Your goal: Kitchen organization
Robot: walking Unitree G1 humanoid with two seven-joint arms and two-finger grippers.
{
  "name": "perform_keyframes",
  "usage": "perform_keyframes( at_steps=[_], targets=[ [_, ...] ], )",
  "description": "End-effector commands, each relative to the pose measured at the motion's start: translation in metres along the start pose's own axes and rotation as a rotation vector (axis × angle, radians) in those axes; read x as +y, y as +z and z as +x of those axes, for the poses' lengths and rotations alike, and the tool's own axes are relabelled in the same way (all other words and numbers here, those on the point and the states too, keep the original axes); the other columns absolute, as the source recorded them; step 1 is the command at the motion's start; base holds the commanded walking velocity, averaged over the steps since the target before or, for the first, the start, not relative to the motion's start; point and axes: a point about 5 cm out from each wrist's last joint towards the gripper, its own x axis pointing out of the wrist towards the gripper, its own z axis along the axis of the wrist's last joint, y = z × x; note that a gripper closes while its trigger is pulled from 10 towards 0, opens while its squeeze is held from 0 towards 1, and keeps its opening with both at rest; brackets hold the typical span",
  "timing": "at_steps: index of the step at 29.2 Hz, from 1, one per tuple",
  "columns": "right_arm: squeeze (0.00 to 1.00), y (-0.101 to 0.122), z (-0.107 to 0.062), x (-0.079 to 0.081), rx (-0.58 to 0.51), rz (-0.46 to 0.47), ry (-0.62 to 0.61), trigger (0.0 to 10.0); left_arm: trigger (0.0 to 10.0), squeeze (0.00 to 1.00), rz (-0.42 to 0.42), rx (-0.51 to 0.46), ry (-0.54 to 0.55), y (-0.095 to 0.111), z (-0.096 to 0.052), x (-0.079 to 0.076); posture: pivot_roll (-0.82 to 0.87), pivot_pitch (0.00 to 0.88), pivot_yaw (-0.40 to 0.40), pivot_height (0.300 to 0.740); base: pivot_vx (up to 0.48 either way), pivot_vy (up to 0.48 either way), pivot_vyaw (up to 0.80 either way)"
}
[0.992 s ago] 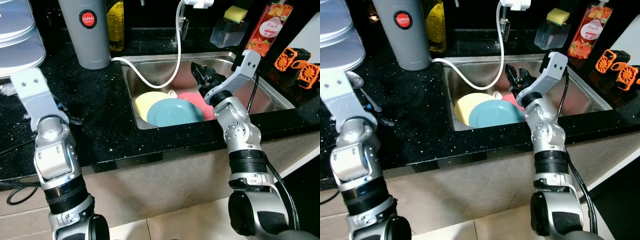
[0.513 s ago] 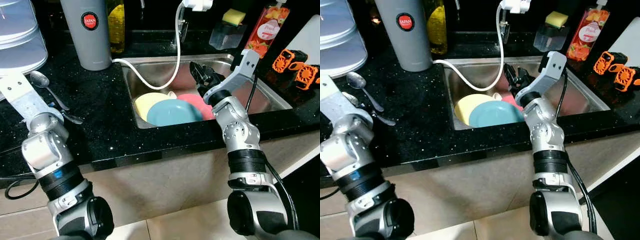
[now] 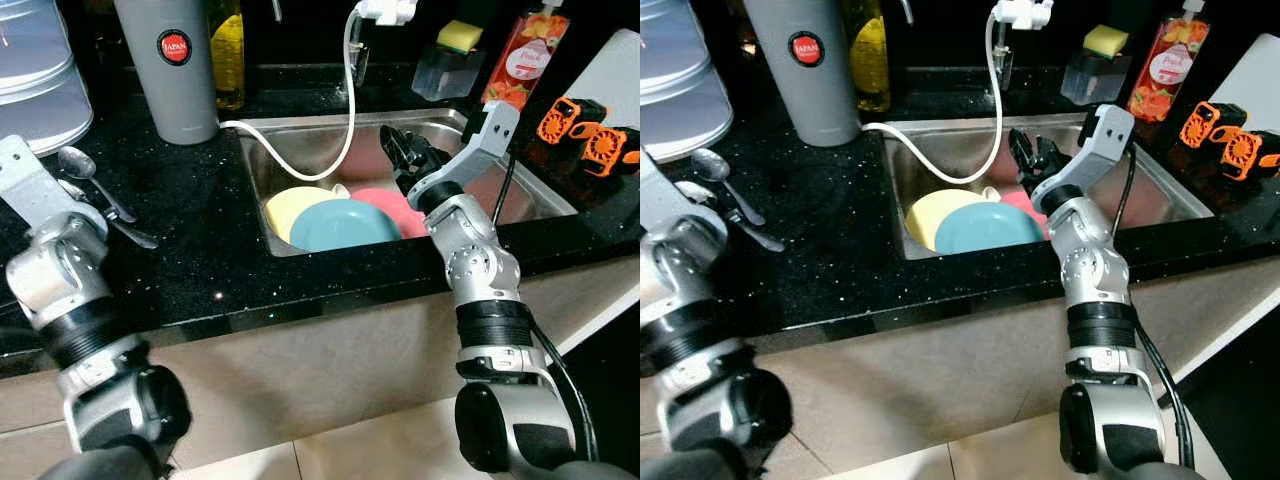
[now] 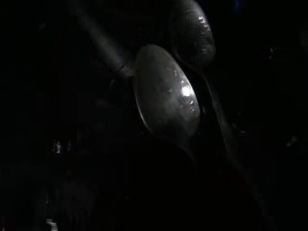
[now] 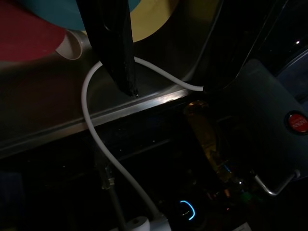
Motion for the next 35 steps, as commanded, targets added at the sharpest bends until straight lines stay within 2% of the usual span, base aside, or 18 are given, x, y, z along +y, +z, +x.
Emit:
perform_keyframes(
  at_steps=[1,2,6,11,13,15,17,21,23,25,28,30,31,35],
  targets=[
    [0.00,0.001,-0.001,-0.002,0.003,-0.007,-0.009,10.0,10.0,0.00,0.081,0.076,-0.020,-0.018,0.005,-0.003,0.21,0.027,-0.076,0.740,0.000,0.000,0.00],
    [0.00,0.000,-0.002,-0.002,0.002,-0.007,-0.010,10.0,10.0,0.00,0.180,0.091,-0.041,-0.022,0.009,0.001,0.21,0.027,-0.066,0.740,0.000,0.000,0.00],
    [0.00,0.000,-0.003,-0.002,-0.001,-0.007,-0.013,10.0,10.0,0.00,0.225,0.127,-0.043,-0.030,0.009,0.007,0.21,0.027,-0.062,0.740,0.000,0.000,0.00],
    [0.00,0.001,-0.004,-0.005,-0.006,-0.008,-0.022,10.0,10.0,0.00,0.291,0.188,-0.109,-0.049,0.005,0.008,0.21,0.024,-0.055,0.740,0.000,0.000,0.00],
    [0.00,0.002,-0.005,-0.005,-0.007,-0.009,-0.023,10.0,10.0,0.00,0.309,0.146,-0.146,-0.045,0.000,0.001,0.20,0.020,-0.056,0.740,0.000,0.000,0.00],
    [0.00,0.002,-0.004,-0.005,-0.008,-0.011,-0.020,10.0,10.0,0.00,0.278,0.056,-0.157,-0.031,-0.008,-0.011,0.21,0.014,-0.061,0.740,0.000,0.000,0.00],
    [0.00,0.002,-0.004,-0.005,-0.007,-0.011,-0.019,10.0,10.0,0.00,0.277,0.030,-0.161,-0.026,-0.011,-0.016,0.21,0.014,-0.061,0.740,0.000,0.000,0.00],
    [0.00,0.001,-0.002,-0.002,-0.004,-0.010,-0.008,10.0,10.0,0.00,0.254,0.072,-0.238,-0.026,-0.025,-0.030,0.21,0.011,-0.062,0.740,0.000,0.000,0.00],
    [0.00,0.001,-0.002,-0.001,-0.004,-0.010,-0.006,10.0,10.0,0.00,0.241,0.088,-0.256,-0.028,-0.028,-0.031,0.21,0.011,-0.062,0.740,0.000,0.000,0.00],
    [0.00,0.001,-0.002,-0.001,-0.004,-0.010,-0.004,10.0,10.0,0.00,0.233,0.059,-0.280,-0.025,-0.035,-0.035,0.21,0.006,-0.060,0.740,0.000,0.000,0.00],
    [0.00,0.000,-0.002,-0.002,-0.001,-0.010,-0.004,10.0,10.0,0.00,0.268,-0.058,-0.228,-0.014,-0.046,-0.045,0.21,0.003,-0.065,0.740,0.000,0.000,0.00],
    [0.00,0.000,-0.002,-0.002,0.001,-0.010,-0.004,10.0,10.0,0.00,0.268,-0.082,-0.218,-0.012,-0.049,-0.049,0.21,0.003,-0.065,0.740,0.000,0.000,0.00],
    [0.00,-0.001,-0.002,-0.001,0.002,-0.010,-0.001,10.0,10.0,1.00,0.257,-0.102,-0.207,-0.011,-0.051,-0.053,0.21,0.001,-0.067,0.740,0.000,0.000,0.00],
    [0.00,-0.001,-0.001,0.000,0.003,-0.010,0.002,10.0,10.0,1.00,0.235,-0.110,-0.195,-0.011,-0.054,-0.058,0.21,0.000,-0.067,0.740,0.000,0.000,0.00]
  ],
)
